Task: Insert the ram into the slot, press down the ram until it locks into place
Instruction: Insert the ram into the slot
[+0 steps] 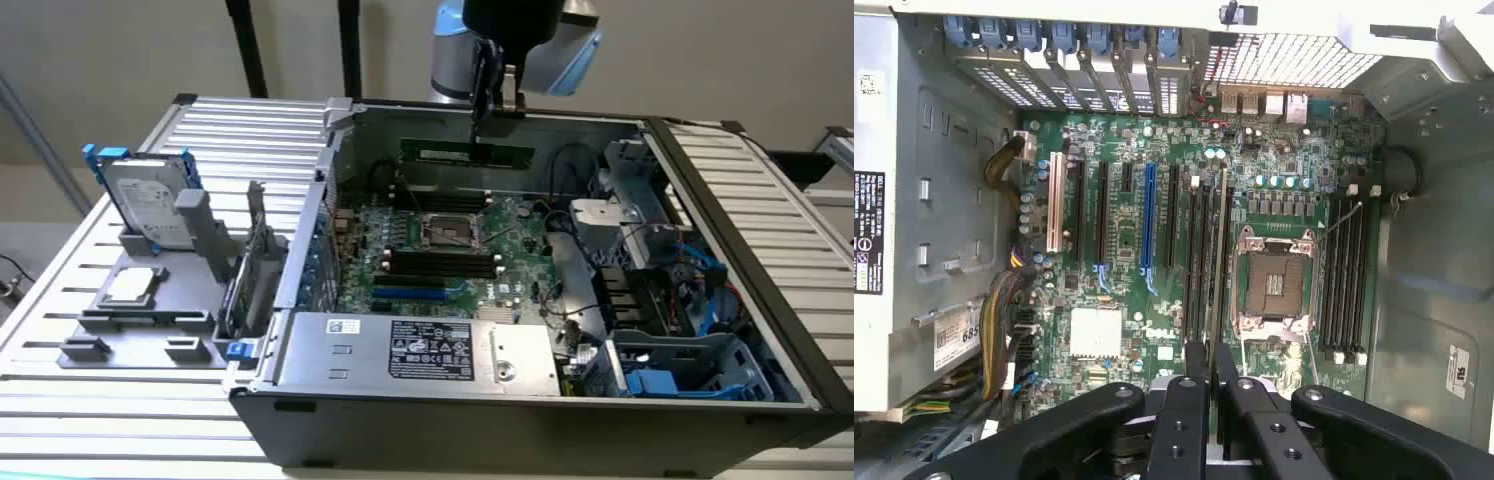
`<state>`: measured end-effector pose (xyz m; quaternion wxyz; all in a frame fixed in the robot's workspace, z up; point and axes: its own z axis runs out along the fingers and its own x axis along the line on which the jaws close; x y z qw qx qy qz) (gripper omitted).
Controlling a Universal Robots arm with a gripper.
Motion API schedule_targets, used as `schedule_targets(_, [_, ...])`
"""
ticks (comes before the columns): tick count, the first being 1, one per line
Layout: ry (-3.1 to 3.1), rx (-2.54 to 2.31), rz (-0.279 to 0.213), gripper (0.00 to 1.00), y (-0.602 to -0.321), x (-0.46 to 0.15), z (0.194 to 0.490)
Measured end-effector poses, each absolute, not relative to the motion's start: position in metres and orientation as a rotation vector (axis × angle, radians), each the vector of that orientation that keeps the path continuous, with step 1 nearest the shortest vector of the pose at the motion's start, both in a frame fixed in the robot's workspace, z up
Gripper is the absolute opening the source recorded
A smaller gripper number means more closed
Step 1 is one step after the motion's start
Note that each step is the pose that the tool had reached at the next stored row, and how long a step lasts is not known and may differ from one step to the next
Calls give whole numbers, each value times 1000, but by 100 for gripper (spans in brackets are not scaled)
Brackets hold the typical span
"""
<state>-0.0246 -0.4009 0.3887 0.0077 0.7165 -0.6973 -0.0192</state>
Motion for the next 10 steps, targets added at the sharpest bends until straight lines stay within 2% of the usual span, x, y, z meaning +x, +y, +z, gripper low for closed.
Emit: schedule_targets(10, [-2180,2240,-60,14,-401,-25,389])
